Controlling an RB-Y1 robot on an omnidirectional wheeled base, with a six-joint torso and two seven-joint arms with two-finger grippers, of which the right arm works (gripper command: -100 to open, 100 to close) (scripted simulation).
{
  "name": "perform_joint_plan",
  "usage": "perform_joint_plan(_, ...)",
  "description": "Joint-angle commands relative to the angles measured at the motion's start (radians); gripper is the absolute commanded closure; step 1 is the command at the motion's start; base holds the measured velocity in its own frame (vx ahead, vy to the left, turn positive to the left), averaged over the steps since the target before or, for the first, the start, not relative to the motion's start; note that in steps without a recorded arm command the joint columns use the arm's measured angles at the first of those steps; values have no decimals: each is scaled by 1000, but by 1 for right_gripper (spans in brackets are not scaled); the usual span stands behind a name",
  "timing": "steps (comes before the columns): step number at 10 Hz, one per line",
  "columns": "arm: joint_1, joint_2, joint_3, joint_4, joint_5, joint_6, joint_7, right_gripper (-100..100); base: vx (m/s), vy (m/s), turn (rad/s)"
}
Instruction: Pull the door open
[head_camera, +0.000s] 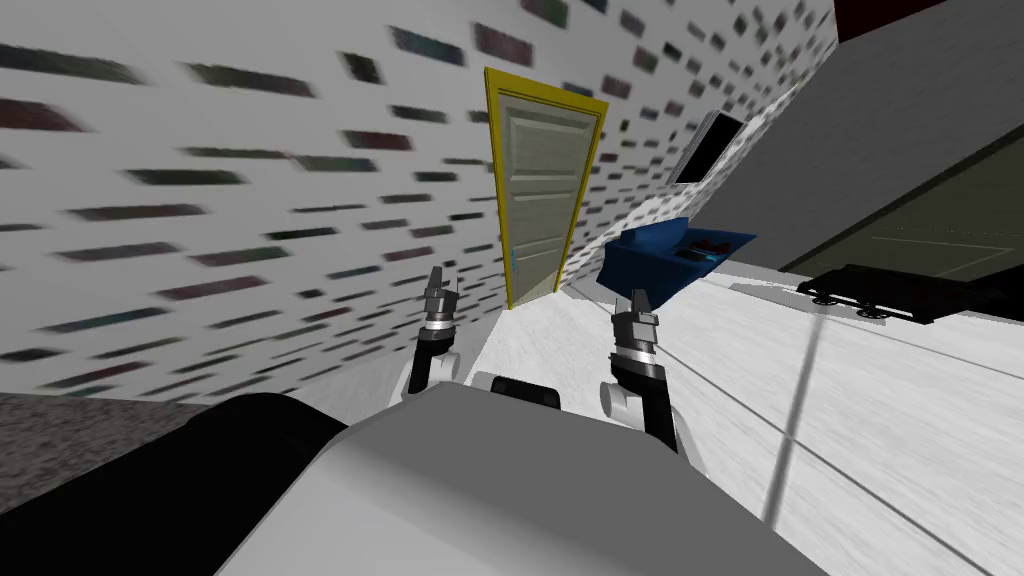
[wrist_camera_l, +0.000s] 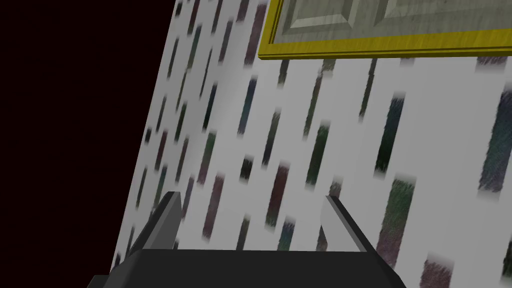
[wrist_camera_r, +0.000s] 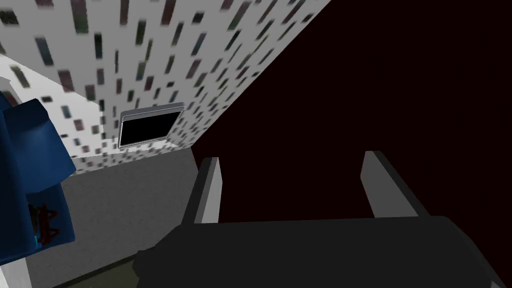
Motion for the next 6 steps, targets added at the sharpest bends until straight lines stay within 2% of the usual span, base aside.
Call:
perform_joint_plan(1, -8, -13, 2, 29, -21, -11, -28, -100, 85, -97, 193)
perform_joint_plan(3, -19, -29, 5, 70, -52, -25, -67, -100, 132, 18, 206)
perform_joint_plan(5, -29, -40, 7, 105, -77, -38, -99, -100, 123, 26, 129)
perform_joint_plan(6, -35, -48, 8, 128, -93, -46, -121, -100, 137, -8, 213)
